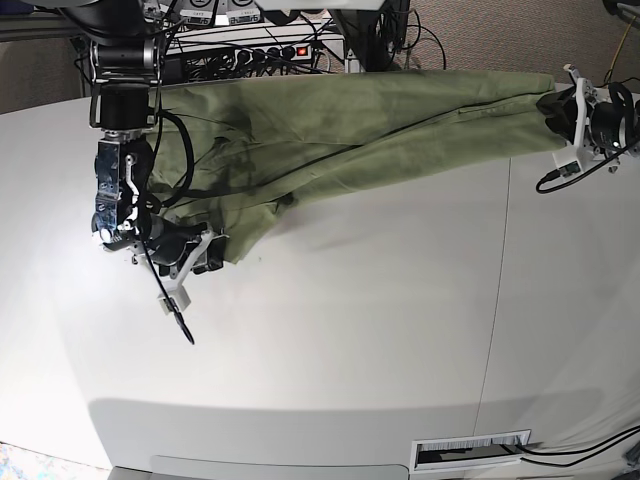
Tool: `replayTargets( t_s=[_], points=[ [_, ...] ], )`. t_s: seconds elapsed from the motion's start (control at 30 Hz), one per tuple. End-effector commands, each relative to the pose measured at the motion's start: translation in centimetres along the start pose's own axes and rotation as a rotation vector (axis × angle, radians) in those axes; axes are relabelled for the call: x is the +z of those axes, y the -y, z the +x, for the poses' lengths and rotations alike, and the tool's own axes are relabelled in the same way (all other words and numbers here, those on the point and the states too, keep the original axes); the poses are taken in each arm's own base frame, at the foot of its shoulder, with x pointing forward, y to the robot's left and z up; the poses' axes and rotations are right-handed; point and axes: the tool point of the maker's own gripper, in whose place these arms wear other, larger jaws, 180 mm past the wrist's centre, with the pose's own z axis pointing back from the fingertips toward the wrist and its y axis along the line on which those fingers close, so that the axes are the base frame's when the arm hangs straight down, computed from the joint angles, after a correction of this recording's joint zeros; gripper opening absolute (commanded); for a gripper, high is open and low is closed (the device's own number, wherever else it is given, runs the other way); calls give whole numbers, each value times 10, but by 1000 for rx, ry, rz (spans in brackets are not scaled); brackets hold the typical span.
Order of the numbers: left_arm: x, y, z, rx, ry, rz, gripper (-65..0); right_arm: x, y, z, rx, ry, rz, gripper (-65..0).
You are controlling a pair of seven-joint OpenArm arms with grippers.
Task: Fold the T-shirt properly
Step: 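Drag the right gripper's shirt end along the table toward the left gripper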
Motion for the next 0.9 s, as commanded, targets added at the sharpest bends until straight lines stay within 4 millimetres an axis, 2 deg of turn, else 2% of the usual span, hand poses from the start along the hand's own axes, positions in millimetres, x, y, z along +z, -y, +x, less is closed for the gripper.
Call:
replayTargets(
  t_s=[0.0,0.2,0.4,0.47,0.57,0.6,0.77,0.87],
  points=[
    [10,-7,7,-17,14,22,-446,5,0,23,25,45,5,-456],
    [10,-7,9,-19,24,24,-446,-8,-25,5,147,-105,35,-447],
    [10,-7,8,-21,22,26,-446,-9,-22,-14,211,-231,-1,-449],
    [10,-7,8,-21,22,26,-446,-6,-18,-17,215,-265,-13,-488],
    [10,-7,8,-21,22,26,-446,-2,-15,-18,218,-300,-22,-617],
    [10,-7,8,-21,22,26,-446,-1,-15,-17,220,-299,-22,-650],
    [10,-7,8,-21,22,26,-446,6,-22,6,262,-228,-29,-650],
    [10,-7,8,-21,23,26,-446,19,-36,25,301,-173,-12,-650]
  ],
)
